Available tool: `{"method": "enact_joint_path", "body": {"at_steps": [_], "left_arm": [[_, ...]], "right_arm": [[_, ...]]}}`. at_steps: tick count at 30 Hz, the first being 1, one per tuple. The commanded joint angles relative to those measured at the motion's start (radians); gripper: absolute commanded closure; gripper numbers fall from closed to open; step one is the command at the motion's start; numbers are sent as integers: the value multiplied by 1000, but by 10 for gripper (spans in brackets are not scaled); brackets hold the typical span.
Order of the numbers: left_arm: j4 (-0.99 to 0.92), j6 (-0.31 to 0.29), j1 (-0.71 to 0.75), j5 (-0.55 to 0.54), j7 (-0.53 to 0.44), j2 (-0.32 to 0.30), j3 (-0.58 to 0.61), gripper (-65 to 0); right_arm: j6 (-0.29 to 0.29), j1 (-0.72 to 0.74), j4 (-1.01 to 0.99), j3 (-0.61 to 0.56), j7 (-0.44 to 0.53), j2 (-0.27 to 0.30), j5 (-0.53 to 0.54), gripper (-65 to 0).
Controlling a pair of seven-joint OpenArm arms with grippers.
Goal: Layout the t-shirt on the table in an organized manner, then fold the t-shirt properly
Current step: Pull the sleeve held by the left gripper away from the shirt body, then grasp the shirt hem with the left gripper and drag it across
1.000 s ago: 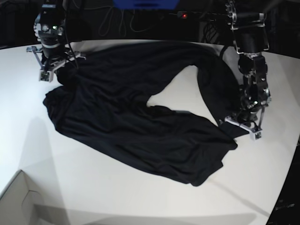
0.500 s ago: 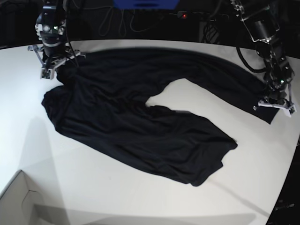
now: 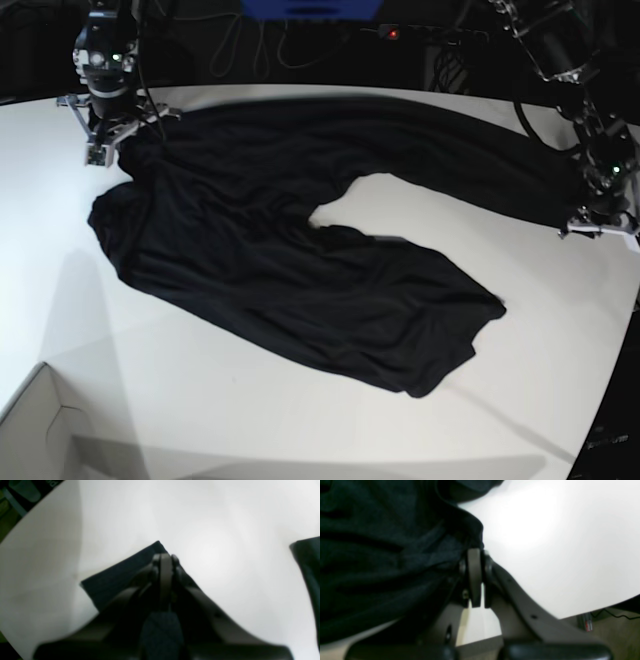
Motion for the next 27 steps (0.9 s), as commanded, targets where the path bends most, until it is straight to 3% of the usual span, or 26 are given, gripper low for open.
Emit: {"method": "enact_joint_path", "body": {"at_steps": [1, 5, 13, 16, 18, 24, 27], "left_arm": [[17, -2, -15, 2, -21, -17, -2, -5], [17, -2, -25, 0, -21, -17, -9, -5], [15, -2, -104, -26, 28, 9, -2, -6], [11, -2, -130, -54, 45, 16, 0, -17], [8, -2, -154, -64, 65, 19, 11, -71], [6, -2, -196, -57, 65, 19, 141, -361], [-1, -2, -212, -55, 65, 16, 213, -420]], "right_arm": [[27, -2, 21, 2, 20, 6, -1, 0], [171, -2, 23, 25, 20, 0, -1, -10], [306, 9, 23, 74, 20, -19, -1, -190], [316, 10, 23, 76, 20, -20, -1, -228], [316, 10, 23, 76, 20, -19, -1, -232], [316, 10, 23, 97, 20, -17, -1, -232], [316, 13, 23, 111, 20, -17, -1, -232]]}}
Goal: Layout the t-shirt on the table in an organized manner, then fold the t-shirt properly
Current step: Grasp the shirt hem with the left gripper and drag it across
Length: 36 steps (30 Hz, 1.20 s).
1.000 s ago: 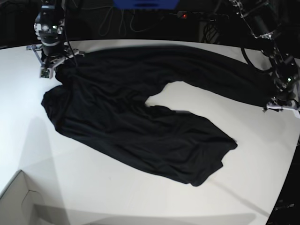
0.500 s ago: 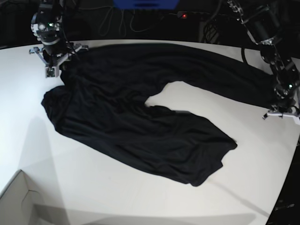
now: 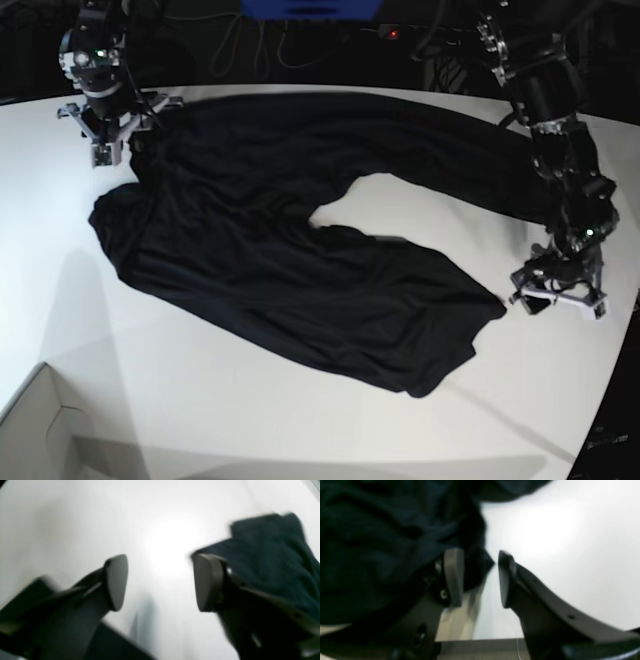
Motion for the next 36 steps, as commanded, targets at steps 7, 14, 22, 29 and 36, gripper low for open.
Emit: {"method": "enact_joint_path", "body": {"at_steps": [7, 14, 22, 29, 36], "left_arm": [[-221, 1, -91, -3, -165, -21, 104, -421], [-471, -1, -180, -3, -297, -23, 140, -421], [-567, -3, -224, -3, -351, -23, 140, -420], [-567, -3, -246, -3, -352, -12, 140, -262], [-569, -3, -264, -3, -352, 5, 140, -233]], "right_arm": [[7, 15, 20, 37, 19, 6, 4, -232], [7, 12, 18, 56, 19, 8, 4, -232], [7, 7, 18, 56, 16, 11, 4, -232], [7, 7, 17, 56, 11, 23, 4, -232], [7, 7, 17, 56, 11, 34, 4, -232]]}}
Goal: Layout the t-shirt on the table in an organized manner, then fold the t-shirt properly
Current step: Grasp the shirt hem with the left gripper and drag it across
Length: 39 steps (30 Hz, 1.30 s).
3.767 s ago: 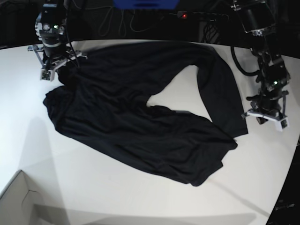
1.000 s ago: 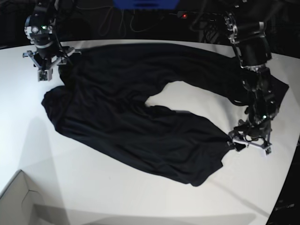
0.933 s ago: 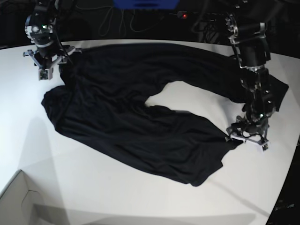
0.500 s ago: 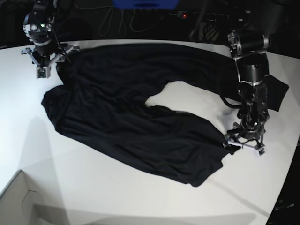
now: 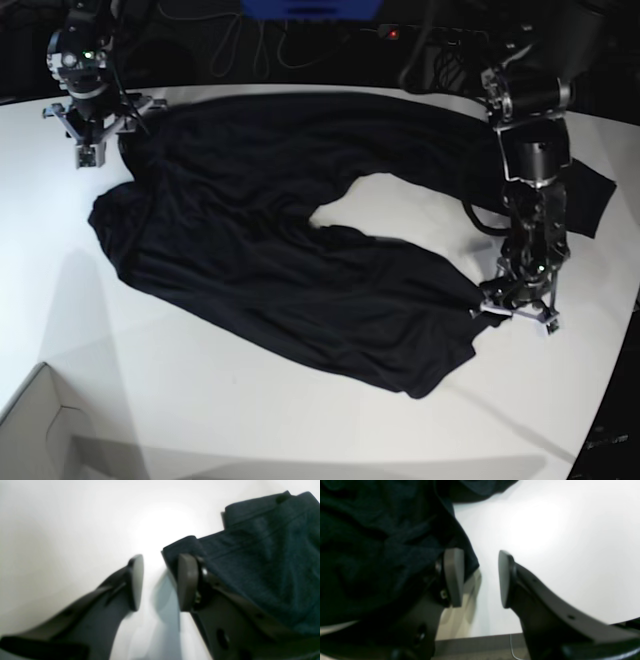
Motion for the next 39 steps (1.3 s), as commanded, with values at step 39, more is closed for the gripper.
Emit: {"method": "enact_joint_path", "body": {"at_steps": [39], "left_arm": [[208, 5, 81, -14, -54, -20, 217, 0]], "right_arm": [[3, -25, 19, 4, 26, 13, 6, -232]]}}
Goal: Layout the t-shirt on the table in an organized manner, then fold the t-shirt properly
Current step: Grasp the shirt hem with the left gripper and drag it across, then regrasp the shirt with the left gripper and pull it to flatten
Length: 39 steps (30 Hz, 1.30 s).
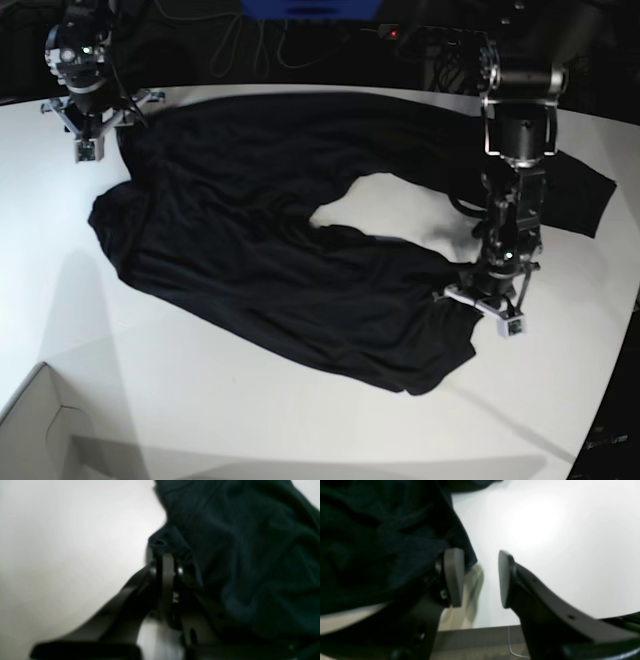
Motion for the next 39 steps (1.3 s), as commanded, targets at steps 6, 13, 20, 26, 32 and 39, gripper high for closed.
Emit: {"method": "enact_joint_path", "body": {"at_steps": [6, 13, 20, 26, 32, 39], "left_arm": [[294, -9, 97, -4, 81, -24, -199, 0], [399, -12, 195, -4, 152, -36, -455, 0], [399, -12, 243, -4, 152, -63, -511, 0], [390, -12, 280, -4, 147, -53, -511, -1], [392, -12, 298, -4, 190, -52, -511, -16], [445, -2, 299, -3, 359, -53, -511, -261]], "right_arm": [[3, 4, 19, 4, 22, 8, 6, -232], [3, 7, 19, 4, 22, 8, 6, -232], [4, 21, 21, 2, 24, 8, 6, -232], [6, 30, 21, 2, 24, 9, 6, -232], [144, 30, 27, 2, 24, 31, 6, -232], [204, 50, 27, 4, 19, 51, 4, -238]]}}
